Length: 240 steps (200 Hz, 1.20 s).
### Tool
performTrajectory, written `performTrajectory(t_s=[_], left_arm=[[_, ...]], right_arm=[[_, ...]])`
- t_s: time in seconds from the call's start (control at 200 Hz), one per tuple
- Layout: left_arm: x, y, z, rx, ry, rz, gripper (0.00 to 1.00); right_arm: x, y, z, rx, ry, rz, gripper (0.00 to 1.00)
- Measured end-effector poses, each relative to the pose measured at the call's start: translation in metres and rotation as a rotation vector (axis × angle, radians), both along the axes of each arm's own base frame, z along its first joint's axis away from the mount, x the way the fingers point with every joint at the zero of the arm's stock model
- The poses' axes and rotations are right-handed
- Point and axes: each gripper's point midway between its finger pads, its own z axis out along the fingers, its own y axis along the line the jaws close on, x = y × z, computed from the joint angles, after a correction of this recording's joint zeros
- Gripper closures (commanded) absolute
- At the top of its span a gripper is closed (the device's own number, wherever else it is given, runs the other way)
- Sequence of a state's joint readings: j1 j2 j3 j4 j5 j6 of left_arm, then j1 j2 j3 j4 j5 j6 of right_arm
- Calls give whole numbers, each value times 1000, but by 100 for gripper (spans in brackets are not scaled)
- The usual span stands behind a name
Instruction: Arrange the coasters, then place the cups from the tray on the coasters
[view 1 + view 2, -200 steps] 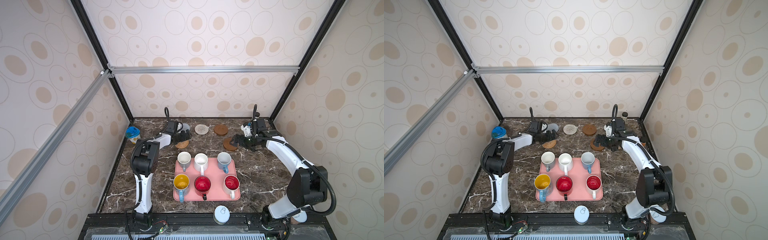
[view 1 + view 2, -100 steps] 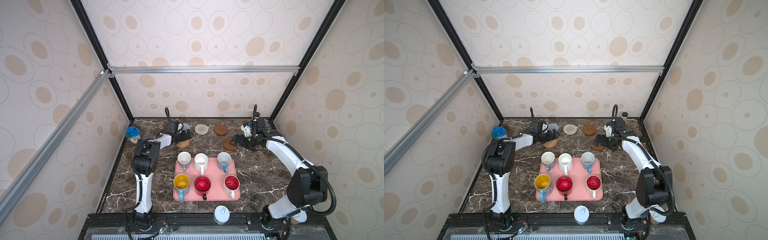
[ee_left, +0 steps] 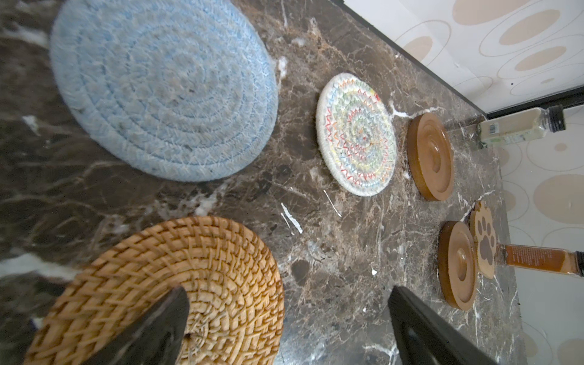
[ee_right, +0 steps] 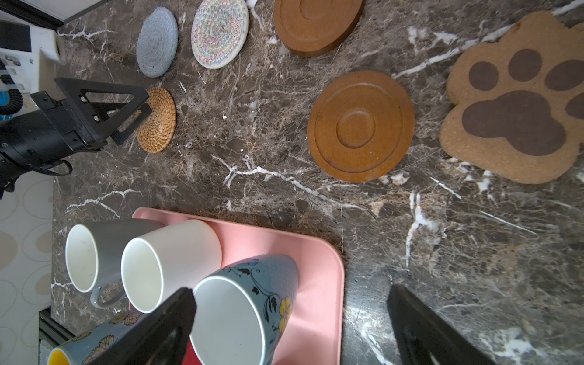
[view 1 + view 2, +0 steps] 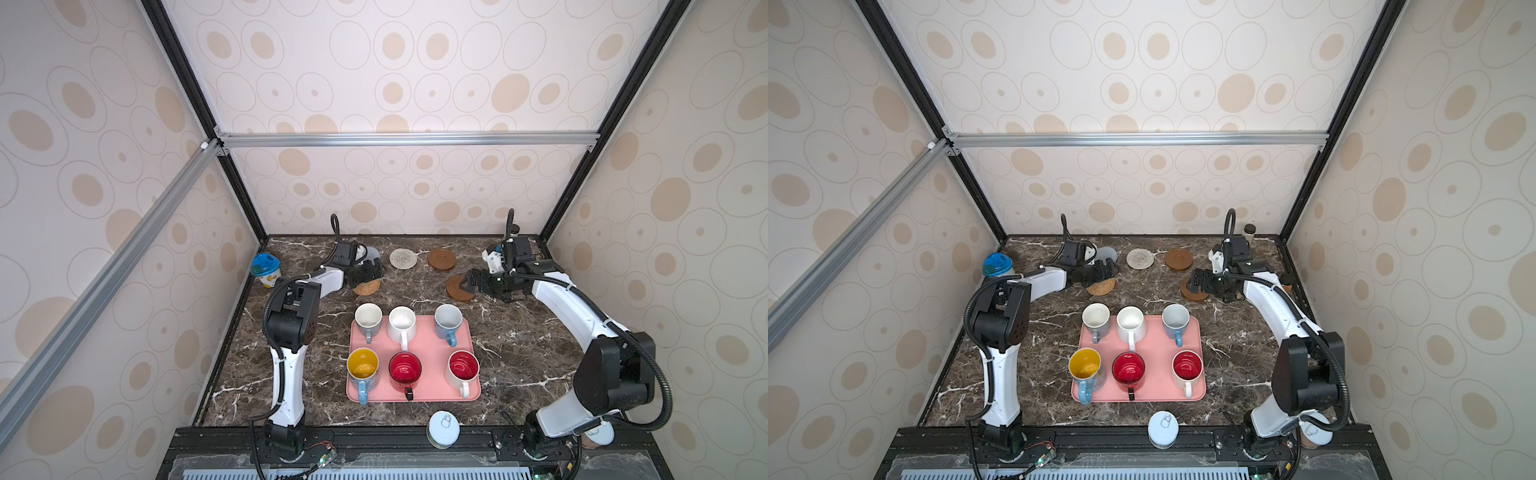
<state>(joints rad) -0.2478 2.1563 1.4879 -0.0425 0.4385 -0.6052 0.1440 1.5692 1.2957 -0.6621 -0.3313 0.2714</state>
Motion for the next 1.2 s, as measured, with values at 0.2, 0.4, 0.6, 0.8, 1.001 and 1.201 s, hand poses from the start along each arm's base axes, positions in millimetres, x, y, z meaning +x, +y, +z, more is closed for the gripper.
performTrajectory(t_s=[0.2, 0.4, 0.6, 0.8, 1.001, 1.201], left_arm=[[2, -1, 9, 2, 10, -3, 0], [-3, 0, 29, -1, -5, -2, 0], [-19, 12, 75, -18, -80, 14, 0], [-39, 33, 93, -20, -121, 51, 0], [-62, 48, 80, -19, -89, 85, 0], [-66, 52, 79, -23, -91, 98, 0]], right_arm=[[11, -5, -3, -11, 8, -18, 1], [37, -4, -15, -4, 36, -22, 1], [63, 11, -44, 61, 91, -4, 2], [86, 21, -73, 107, 146, -5, 2], [95, 27, -95, 134, 190, 3, 1], [95, 33, -115, 161, 241, 23, 1]])
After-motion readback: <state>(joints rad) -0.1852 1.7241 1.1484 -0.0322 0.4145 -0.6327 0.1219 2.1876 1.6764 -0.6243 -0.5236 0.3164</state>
